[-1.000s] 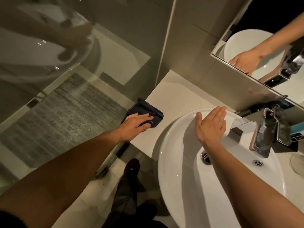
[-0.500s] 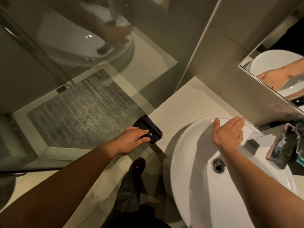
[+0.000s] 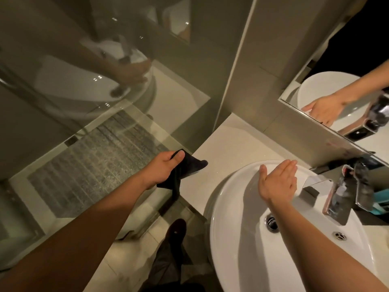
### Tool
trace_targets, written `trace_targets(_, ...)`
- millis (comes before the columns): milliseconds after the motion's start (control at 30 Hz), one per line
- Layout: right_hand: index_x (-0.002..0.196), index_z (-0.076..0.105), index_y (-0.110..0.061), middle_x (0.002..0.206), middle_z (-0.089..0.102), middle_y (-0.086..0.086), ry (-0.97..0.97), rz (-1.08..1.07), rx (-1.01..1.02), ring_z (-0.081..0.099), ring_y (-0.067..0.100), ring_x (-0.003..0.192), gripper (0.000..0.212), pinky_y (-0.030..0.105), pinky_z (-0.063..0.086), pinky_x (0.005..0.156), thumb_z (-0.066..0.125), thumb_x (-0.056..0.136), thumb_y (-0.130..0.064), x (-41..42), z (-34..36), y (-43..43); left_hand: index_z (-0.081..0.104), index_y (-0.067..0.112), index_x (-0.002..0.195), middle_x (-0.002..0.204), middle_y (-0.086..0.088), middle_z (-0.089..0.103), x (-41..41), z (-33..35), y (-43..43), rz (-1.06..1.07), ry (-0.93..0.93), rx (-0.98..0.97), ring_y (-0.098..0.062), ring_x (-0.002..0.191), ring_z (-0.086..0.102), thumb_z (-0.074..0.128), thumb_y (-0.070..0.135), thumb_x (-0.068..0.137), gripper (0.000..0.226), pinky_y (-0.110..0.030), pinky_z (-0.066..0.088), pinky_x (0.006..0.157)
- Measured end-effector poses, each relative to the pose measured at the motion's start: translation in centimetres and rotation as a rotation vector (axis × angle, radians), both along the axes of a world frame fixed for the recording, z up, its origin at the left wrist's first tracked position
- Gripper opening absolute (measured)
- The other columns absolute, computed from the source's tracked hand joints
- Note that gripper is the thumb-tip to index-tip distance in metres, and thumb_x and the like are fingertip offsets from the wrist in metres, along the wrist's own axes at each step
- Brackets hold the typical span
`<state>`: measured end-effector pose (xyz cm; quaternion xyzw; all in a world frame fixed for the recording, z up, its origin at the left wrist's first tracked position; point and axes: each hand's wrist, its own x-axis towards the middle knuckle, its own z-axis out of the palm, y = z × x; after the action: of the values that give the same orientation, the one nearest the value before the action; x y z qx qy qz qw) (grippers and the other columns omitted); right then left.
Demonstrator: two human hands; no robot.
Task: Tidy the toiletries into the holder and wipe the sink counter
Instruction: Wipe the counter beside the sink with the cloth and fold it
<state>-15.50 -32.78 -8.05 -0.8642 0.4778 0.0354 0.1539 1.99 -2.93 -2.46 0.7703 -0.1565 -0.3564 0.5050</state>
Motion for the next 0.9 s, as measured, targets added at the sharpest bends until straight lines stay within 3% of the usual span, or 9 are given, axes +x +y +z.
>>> trace_targets(167,0.161,-0.006,-0.001,0.170,-0.011,0.017,0.022,-0.009,0.002,-0.006,0.029,0.159,0.085,0.044,0.002,0.128,0.017,0.103,-0.059,0.0,0.3,0.1,0.066,0.011,0.083,0.079,0.004,0.064,3.9,1.3,-7.0,0.014,-0.047,-0.080,-0.005,0.074,0.059,0.050,0.046,0.103,0.043,-0.028,0.050,0.076)
trace_targets(300,0.160,-0.009,-0.002,0.170,-0.015,0.015,0.034,-0.016,-0.003,-0.011,0.028,0.158,0.084,0.043,-0.002,0.128,0.014,0.103,-0.060,0.1,0.6,0.2,0.066,0.020,0.081,0.076,0.010,0.063,7.2,2.5,-14.2,-0.047,-0.121,-0.117,0.000,0.068,0.056,0.049,0.042,0.104,0.035,-0.022,0.048,0.072)
trace_targets(500,0.161,-0.010,-0.007,0.170,-0.016,0.011,0.008,-0.051,-0.008,-0.011,0.025,0.158,0.083,0.042,-0.003,0.127,0.015,0.103,-0.061,0.2,0.9,0.3,0.064,0.013,0.085,0.072,0.007,0.058,9.5,2.7,-25.5,-0.431,-0.387,-0.045,-0.013,0.070,0.051,0.049,0.041,0.104,0.036,-0.034,0.040,0.069)
trace_targets(567,0.161,-0.012,-0.010,0.170,-0.018,0.009,-0.001,-0.056,-0.006,-0.013,0.024,0.158,0.083,0.040,-0.005,0.126,0.016,0.103,-0.062,0.2,0.9,0.3,0.071,0.025,0.096,0.087,0.006,0.070,9.1,1.2,-28.3,-0.596,-0.478,0.016,-0.016,0.084,0.061,0.050,0.045,0.102,0.030,-0.034,0.046,0.076)
trace_targets(600,0.161,-0.012,-0.010,0.170,-0.018,0.008,-0.004,-0.058,-0.009,-0.014,0.023,0.158,0.083,0.039,-0.006,0.126,0.016,0.103,-0.062,0.2,0.8,0.4,0.072,0.031,0.110,0.106,0.004,0.074,8.6,-0.2,-29.5,-0.689,-0.503,0.059,-0.020,0.099,0.065,0.049,0.048,0.102,0.030,-0.035,0.049,0.087)
trace_targets(633,0.161,-0.012,-0.010,0.170,-0.018,0.008,-0.005,-0.061,-0.013,-0.014,0.023,0.158,0.083,0.039,-0.006,0.126,0.016,0.103,-0.062,0.2,0.8,0.4,0.067,0.032,0.127,0.129,0.000,0.069,8.3,-2.1,-30.4,-0.792,-0.523,0.129,-0.024,0.119,0.061,0.047,0.051,0.101,0.038,-0.036,0.045,0.101)
trace_targets(700,0.162,-0.009,-0.009,0.171,-0.015,0.009,-0.005,-0.067,-0.031,-0.012,0.022,0.158,0.083,0.039,-0.004,0.127,0.017,0.103,-0.060,0.3,0.5,0.5,0.049,0.030,0.148,0.160,-0.005,0.042,7.1,-5.8,-31.1,-0.999,-0.560,0.282,-0.028,0.149,0.034,0.040,0.057,0.101,0.055,-0.039,0.021,0.122)
trace_targets(767,0.162,-0.006,-0.007,0.172,-0.012,0.009,-0.006,-0.070,-0.052,-0.009,0.023,0.159,0.082,0.039,-0.002,0.127,0.020,0.103,-0.059,0.3,0.2,0.5,0.037,0.031,0.155,0.166,0.002,0.028,6.1,-8.6,-30.7,-1.071,-0.586,0.294,-0.018,0.156,0.011,0.034,0.059,0.100,0.062,-0.039,0.001,0.125)
trace_targets(900,0.162,-0.004,-0.008,0.172,-0.011,0.009,-0.010,-0.070,-0.051,-0.009,0.022,0.159,0.082,0.040,-0.001,0.127,0.020,0.103,-0.058,0.3,0.0,0.5,0.035,0.032,0.156,0.165,0.013,0.028,6.0,-10.2,-29.7,-1.038,-0.609,0.235,-0.006,0.156,0.004,0.034,0.053,0.105,0.055,-0.037,-0.007,0.124)
